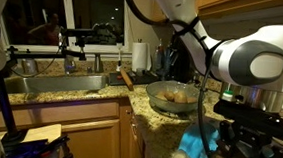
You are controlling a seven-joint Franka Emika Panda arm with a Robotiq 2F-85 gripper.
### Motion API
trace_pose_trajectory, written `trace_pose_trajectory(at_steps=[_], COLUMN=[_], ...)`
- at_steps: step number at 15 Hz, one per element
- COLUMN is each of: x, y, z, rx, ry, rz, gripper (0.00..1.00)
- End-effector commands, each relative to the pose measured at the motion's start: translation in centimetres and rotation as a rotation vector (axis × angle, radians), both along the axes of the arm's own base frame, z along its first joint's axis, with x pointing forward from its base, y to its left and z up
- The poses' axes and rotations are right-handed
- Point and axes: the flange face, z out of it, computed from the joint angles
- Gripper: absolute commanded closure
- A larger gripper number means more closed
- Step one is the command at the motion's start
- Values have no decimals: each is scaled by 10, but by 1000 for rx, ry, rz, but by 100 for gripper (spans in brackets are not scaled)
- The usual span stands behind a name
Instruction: Remove the potatoes from the plastic bag and place them in the glass bowl on the left
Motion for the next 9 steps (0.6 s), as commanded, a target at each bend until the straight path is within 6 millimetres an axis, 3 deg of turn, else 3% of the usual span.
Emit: trace_pose_trajectory(at_steps=[1, 9], x=[-14, -49], y=[13, 30], z=[1, 1], rx=[66, 139], ry=[1, 56], rz=[47, 121], gripper=[71, 71])
